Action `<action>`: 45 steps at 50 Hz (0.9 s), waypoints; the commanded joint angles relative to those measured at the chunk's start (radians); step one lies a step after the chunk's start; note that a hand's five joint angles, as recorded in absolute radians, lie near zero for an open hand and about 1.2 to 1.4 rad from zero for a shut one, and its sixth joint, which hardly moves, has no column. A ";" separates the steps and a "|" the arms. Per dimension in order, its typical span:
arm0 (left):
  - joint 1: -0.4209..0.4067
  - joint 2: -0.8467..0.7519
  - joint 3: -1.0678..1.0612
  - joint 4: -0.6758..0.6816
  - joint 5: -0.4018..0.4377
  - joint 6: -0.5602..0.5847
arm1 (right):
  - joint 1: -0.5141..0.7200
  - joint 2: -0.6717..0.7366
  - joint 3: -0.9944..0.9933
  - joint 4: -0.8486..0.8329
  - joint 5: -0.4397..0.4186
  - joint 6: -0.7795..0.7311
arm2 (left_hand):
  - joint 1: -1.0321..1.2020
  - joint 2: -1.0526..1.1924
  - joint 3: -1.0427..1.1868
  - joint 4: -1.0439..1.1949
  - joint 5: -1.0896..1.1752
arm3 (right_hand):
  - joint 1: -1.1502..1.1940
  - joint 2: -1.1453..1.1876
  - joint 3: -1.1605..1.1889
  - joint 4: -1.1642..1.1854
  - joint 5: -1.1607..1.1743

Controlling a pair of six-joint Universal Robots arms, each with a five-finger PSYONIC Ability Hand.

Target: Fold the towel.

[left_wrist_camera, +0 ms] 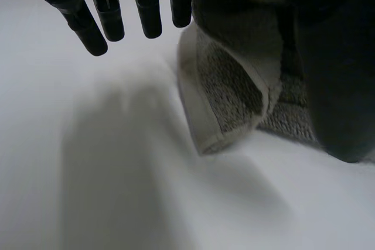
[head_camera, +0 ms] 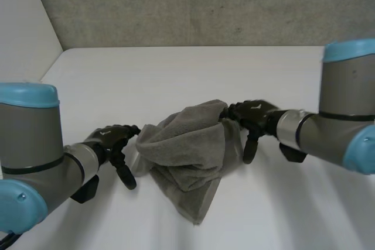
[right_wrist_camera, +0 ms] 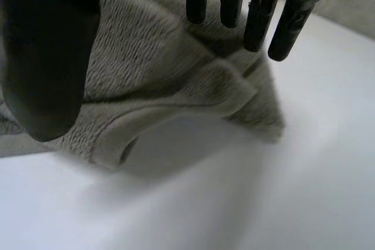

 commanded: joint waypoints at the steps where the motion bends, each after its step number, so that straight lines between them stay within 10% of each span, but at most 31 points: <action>1: -0.024 -0.057 0.016 0.060 -0.004 -0.032 | 0.031 0.108 -0.040 -0.068 0.013 0.020 | -0.037 -0.030 -0.019 -0.034 -0.197 | 0.016 -0.006 -0.002 -0.010 0.015; 20: -0.103 -0.198 0.111 0.193 -0.014 -0.041 | 0.043 0.154 -0.063 -0.292 0.039 0.138 | -0.010 -0.004 0.007 -0.008 -0.170 | 0.239 0.217 0.221 0.213 0.238; 29: -0.109 -0.254 0.160 0.201 -0.017 -0.060 | 0.058 0.193 -0.077 -0.292 0.031 0.128 | 0.424 0.430 0.442 0.426 0.264 | 0.318 0.296 0.300 0.293 0.317; 36: -0.106 -0.226 0.212 0.236 -0.070 -0.043 | 0.066 0.216 -0.139 -0.292 0.013 0.117 | 1.101 1.108 1.119 1.104 0.941 | 1.169 1.147 1.150 1.143 1.168; 45: -0.096 -0.085 0.453 0.229 -0.087 -0.041 | 0.063 0.102 -0.360 -0.404 0.028 0.092 | 1.120 1.126 1.137 1.122 0.960 | 1.169 1.147 1.150 1.143 1.168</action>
